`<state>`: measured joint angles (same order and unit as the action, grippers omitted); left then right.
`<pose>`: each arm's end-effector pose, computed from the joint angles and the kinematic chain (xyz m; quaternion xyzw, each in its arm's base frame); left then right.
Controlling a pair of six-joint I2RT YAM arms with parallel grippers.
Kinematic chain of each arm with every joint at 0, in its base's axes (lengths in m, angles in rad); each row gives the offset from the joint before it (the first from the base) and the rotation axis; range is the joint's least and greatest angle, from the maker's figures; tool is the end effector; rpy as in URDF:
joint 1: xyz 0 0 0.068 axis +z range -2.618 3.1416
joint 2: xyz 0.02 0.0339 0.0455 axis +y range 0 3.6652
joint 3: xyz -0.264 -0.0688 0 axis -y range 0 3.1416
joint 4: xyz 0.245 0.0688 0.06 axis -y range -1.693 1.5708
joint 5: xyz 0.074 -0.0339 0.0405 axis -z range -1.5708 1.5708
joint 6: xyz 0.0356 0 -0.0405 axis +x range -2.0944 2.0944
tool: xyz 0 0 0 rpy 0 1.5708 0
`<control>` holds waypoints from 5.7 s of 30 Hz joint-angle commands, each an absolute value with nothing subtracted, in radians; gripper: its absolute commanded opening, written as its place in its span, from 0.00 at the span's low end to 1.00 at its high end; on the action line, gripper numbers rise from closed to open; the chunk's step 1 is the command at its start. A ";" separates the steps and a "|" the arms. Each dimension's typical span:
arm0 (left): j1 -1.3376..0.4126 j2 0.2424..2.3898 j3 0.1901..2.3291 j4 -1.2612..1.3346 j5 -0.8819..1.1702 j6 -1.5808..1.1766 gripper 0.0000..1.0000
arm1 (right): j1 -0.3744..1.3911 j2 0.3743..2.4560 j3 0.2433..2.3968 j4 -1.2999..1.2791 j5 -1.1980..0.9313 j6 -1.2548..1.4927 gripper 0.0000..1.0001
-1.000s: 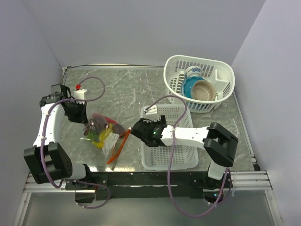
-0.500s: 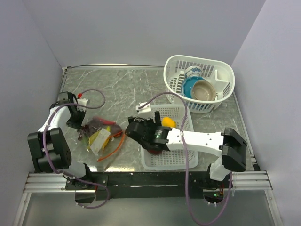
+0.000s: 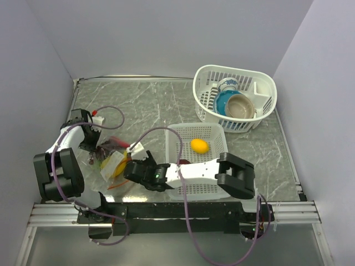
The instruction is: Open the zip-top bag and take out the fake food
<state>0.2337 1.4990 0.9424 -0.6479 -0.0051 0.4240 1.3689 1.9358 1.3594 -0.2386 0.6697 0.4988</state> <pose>0.2724 0.0650 0.1960 0.0930 0.9789 0.0612 0.1716 0.1063 0.4092 0.2027 -0.2600 0.8472 0.0985 0.4528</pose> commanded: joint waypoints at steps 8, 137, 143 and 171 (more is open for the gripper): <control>0.206 1.401 0.946 -0.724 0.055 0.413 0.01 | 1.376 2.080 1.543 -0.153 0.572 0.503 0.70; 0.103 1.496 0.873 -0.640 -0.084 0.436 0.01 | 1.394 1.862 1.425 -0.289 0.646 0.707 0.73; 0.103 1.479 0.885 -0.660 -0.064 0.436 0.01 | 1.401 1.951 1.485 -0.229 0.554 0.677 0.72; 0.103 1.431 0.864 -0.687 -0.025 0.453 0.01 | 1.321 2.324 1.904 -0.488 0.615 0.725 0.77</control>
<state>0.1040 1.4662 0.8722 -0.6666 -0.0574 0.4419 1.3342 2.2726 1.8378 -0.4107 0.5587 0.6987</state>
